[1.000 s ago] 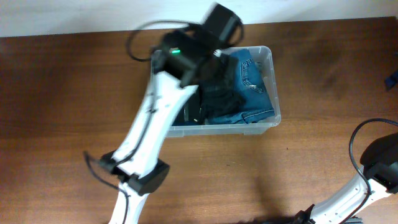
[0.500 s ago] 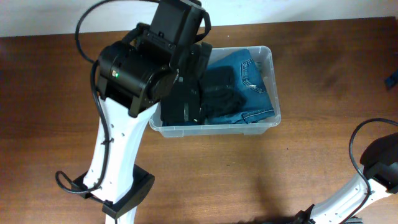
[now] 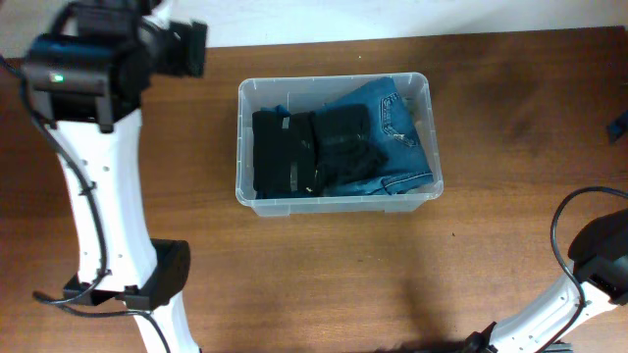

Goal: Pack container

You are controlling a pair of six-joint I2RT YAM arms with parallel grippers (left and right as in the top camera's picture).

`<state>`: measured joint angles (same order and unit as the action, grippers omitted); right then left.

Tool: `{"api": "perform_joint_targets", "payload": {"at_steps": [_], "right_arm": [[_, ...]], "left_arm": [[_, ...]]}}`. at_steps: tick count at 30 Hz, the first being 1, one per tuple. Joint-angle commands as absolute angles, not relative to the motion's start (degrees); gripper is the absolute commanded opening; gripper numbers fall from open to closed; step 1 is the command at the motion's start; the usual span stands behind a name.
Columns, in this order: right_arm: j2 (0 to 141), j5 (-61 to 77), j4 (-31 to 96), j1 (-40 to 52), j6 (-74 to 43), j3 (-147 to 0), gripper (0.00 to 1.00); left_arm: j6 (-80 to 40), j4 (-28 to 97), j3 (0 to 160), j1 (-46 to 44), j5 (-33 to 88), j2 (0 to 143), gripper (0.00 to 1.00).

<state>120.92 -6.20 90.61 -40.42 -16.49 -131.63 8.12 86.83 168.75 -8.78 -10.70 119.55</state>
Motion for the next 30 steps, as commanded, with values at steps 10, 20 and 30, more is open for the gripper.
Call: {"api": "perform_joint_targets", "payload": {"at_steps": [10,20,30], "right_arm": [[119.6,-6.9,90.6,-40.5,-17.0,-131.4,0.99],[119.6,-6.9,90.6,-40.5,-17.0,-131.4,0.99],[119.6,-6.9,90.6,-40.5,-17.0,-131.4,0.99]], "left_arm": [[13.6,57.9,146.2,-5.1,-0.8,108.7,0.99],[13.6,29.8,101.0,-2.1,-0.8,86.4,1.0],[13.6,3.6,56.5,-1.3,-0.5,60.2,0.99]]}}
